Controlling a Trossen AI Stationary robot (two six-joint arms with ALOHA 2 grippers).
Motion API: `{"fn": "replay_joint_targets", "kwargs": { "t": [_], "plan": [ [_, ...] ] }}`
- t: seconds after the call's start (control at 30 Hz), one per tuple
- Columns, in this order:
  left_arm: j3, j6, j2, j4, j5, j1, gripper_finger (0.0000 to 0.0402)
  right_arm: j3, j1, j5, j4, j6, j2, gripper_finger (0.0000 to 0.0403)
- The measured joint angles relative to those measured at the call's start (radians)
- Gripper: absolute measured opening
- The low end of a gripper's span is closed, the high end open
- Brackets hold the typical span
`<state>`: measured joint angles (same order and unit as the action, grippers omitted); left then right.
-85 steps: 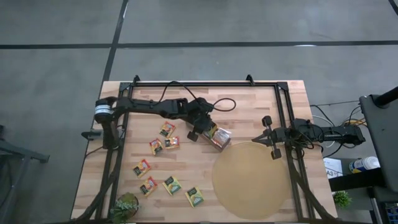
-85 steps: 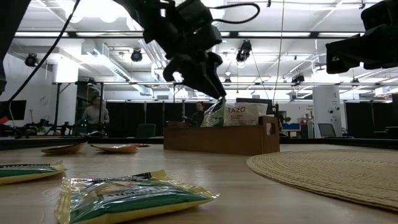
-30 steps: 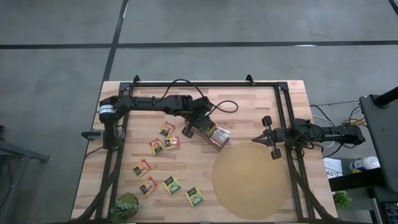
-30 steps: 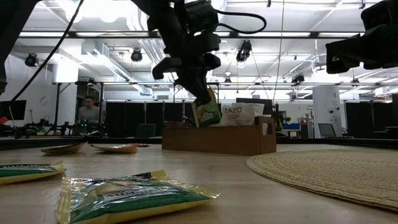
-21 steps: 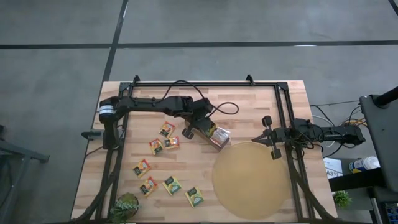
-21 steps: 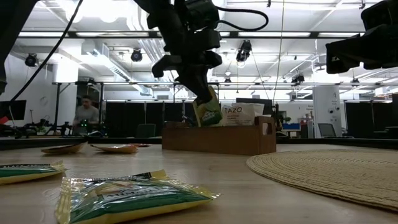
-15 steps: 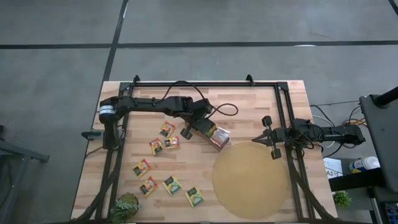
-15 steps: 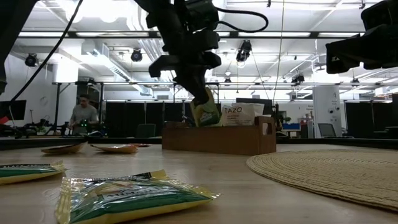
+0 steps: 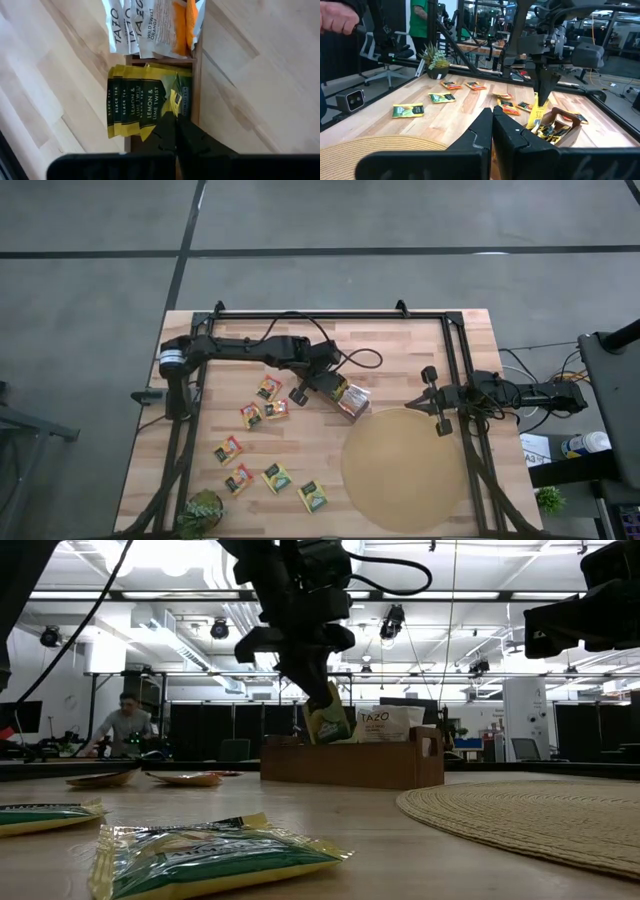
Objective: Pick & Place Tea
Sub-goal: Put the yellow tea bag into the middle section of the wooden organizer
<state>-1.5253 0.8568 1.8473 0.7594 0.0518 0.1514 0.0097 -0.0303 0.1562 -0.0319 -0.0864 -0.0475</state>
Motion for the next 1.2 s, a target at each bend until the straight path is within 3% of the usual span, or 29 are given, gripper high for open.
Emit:
{"fn": "replay_joint_targets", "kwargs": {
  "t": [0.4,0.87,1.2],
  "plan": [
    [0.000,-0.034,0.044,-0.015,-0.036,-0.003,0.0008,0.000,0.000,0.000,0.000,0.000,0.000,0.0008],
    [-0.002,-0.054,0.047,-0.038,-0.098,-0.004,0.0126,0.000,0.000,0.000,0.000,0.000,0.000,0.0008],
    [-0.061,-0.085,0.047,-0.012,-0.125,-0.005,0.0140,0.000,0.000,0.000,0.000,0.000,0.000,0.0008]
  ]
}}
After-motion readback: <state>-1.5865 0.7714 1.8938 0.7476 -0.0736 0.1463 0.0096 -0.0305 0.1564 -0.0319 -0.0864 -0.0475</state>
